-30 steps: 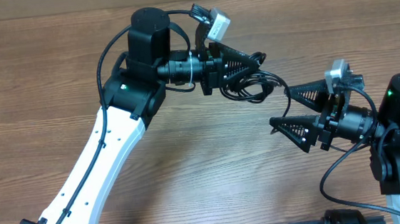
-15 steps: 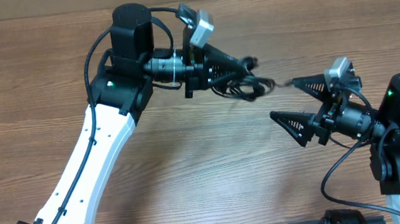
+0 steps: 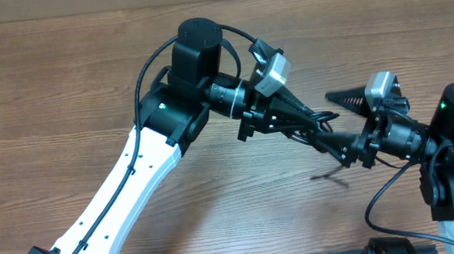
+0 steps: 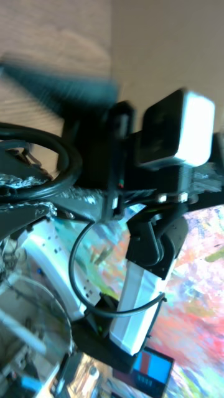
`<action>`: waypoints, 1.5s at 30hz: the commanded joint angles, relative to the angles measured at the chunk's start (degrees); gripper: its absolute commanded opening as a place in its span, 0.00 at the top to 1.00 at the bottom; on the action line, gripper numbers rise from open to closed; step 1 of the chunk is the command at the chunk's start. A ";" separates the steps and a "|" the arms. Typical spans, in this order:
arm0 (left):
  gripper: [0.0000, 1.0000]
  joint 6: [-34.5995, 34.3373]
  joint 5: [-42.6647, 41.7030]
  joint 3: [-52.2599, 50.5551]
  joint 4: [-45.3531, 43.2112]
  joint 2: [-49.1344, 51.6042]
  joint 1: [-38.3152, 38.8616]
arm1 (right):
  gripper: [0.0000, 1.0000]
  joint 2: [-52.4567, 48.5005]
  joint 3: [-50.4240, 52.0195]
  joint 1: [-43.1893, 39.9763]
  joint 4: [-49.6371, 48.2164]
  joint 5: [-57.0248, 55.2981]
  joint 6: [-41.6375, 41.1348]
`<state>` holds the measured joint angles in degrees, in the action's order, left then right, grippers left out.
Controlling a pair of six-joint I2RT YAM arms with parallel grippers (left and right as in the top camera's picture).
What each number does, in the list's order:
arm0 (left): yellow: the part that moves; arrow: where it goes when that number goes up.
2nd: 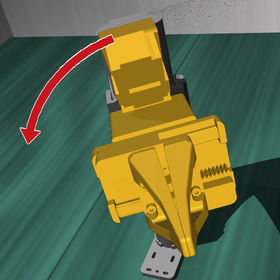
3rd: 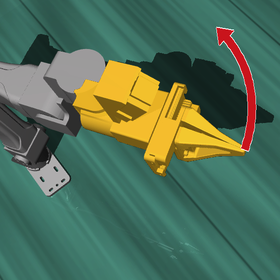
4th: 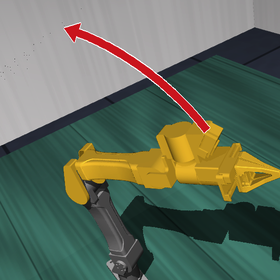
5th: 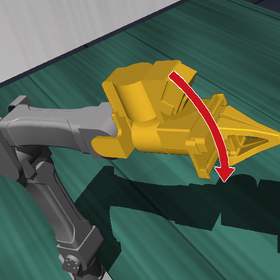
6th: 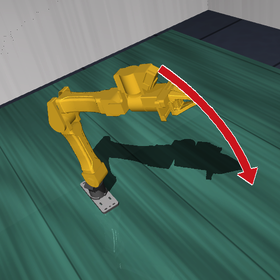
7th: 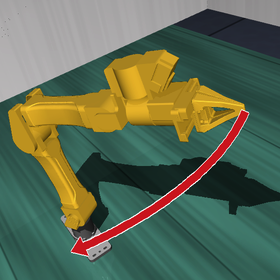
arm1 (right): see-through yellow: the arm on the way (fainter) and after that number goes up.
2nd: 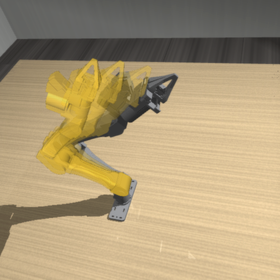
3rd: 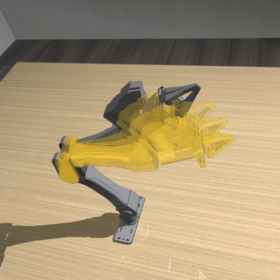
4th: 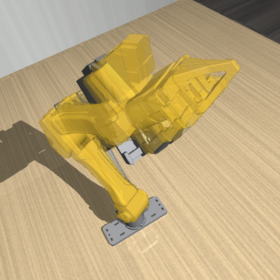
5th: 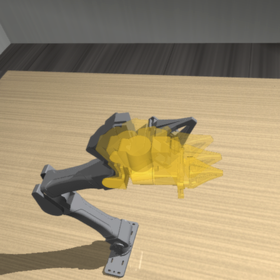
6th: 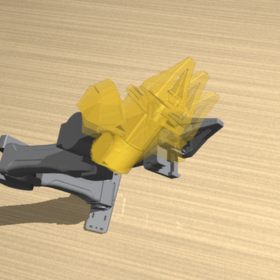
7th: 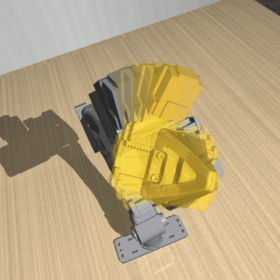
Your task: Untangle cables
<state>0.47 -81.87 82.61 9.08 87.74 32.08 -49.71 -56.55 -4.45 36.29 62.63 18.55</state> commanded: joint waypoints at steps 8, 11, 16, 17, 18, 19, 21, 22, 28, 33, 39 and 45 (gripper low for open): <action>0.31 -0.72 5.42 1.40 -2.95 -1.60 0.07 | 0.96 0.17 0.22 -0.07 2.03 0.42 -0.68; 0.21 -1.42 5.42 1.40 -2.95 -1.60 0.02 | 0.96 0.17 0.22 -0.07 2.67 -0.20 -0.94; 0.00 -7.98 5.38 1.40 -2.95 -1.60 -3.10 | 0.96 0.17 0.22 -0.07 3.28 -10.71 -10.43; 0.00 -8.90 5.38 1.40 -2.93 -1.60 -3.85 | 0.96 0.17 0.22 -0.07 3.23 -11.85 -11.58; 0.00 -10.25 5.38 1.40 -2.91 -1.60 -4.76 | 0.96 0.17 0.22 -0.07 3.21 -13.62 -13.40; 0.00 -11.37 5.38 1.40 -2.84 -1.60 -5.49 | 0.96 0.17 0.22 -0.07 3.23 -15.74 -15.45; 0.00 -13.99 5.49 1.40 -2.47 -1.60 -7.13 | 0.96 0.17 0.22 -0.07 3.48 -23.45 -23.91; 0.00 -14.45 5.90 1.40 -2.34 -1.60 -7.37 | 0.96 0.17 0.22 -0.07 3.54 -24.72 -25.92; 0.00 -10.12 11.65 1.40 -1.29 -1.60 -4.26 | 0.96 0.20 0.22 -0.07 3.93 -25.51 -32.26; 0.00 -2.49 22.88 1.40 2.54 -1.60 0.26 | 0.96 0.20 0.22 -0.07 7.10 -25.46 -31.69; 0.00 11.58 39.76 1.40 9.51 -1.60 5.44 | 0.96 0.20 0.22 -0.07 8.98 -17.94 -24.20; 0.32 11.52 44.41 1.40 10.86 -1.60 6.25 | 0.96 0.20 0.22 -0.07 10.73 -15.34 -22.69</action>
<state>9.82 -41.21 82.89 20.01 87.53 37.91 -49.78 -56.55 -4.43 46.78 45.01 -5.63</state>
